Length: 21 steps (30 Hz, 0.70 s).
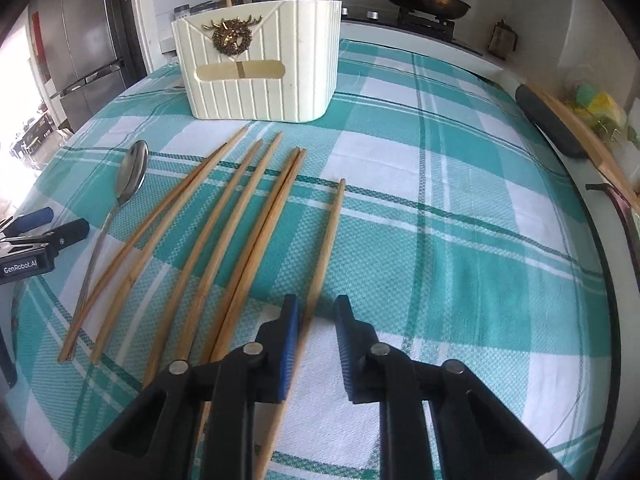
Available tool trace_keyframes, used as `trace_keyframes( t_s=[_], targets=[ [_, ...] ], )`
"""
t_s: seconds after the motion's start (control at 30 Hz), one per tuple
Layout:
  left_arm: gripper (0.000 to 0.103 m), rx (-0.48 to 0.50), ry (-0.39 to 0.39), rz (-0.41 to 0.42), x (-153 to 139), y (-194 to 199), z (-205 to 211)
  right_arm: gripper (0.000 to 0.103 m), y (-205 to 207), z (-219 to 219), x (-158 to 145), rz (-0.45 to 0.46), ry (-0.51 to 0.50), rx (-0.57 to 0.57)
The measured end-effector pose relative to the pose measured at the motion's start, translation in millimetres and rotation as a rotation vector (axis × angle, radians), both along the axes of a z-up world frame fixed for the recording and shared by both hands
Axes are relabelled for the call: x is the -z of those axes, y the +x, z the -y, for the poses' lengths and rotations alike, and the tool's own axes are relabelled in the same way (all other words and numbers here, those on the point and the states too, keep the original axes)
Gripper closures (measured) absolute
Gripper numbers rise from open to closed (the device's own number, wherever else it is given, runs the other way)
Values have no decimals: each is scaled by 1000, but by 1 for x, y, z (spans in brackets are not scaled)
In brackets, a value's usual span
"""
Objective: Organize utensils
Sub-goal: 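Grasp a wooden chopstick with the right tool, then lift the chopstick with the right tool while the left tool moves to the spoon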
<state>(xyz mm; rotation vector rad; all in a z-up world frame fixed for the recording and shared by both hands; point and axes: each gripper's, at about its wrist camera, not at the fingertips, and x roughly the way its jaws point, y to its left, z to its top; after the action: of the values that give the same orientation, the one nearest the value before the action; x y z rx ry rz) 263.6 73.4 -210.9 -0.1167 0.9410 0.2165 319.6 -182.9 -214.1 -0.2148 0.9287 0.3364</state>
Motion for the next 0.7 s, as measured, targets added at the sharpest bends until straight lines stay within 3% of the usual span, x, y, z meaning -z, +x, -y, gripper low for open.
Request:
trace_keyframes(
  t_s=[0.1, 0.27, 0.4, 0.43, 0.57, 0.7],
  targets=[
    [0, 0, 0, 0, 0, 0, 0, 88, -6, 10, 1, 29, -42, 53],
    [1, 22, -27, -56, -3, 2, -5, 88, -15, 29, 3, 29, 1, 82],
    [1, -6, -235, 12, -24, -6, -8, 86, -19, 31, 2, 38, 3, 72],
    [1, 7, -243, 17, -29, -2, 0, 85, -19, 31, 2, 43, 2, 69],
    [1, 81, -99, -8, -28, 20, 45, 85, -16, 30, 1, 41, 9, 59],
    [1, 75, 7, -66, -9, 27, 55, 85, -12, 40, -1, 0, 38, 47]
  ],
)
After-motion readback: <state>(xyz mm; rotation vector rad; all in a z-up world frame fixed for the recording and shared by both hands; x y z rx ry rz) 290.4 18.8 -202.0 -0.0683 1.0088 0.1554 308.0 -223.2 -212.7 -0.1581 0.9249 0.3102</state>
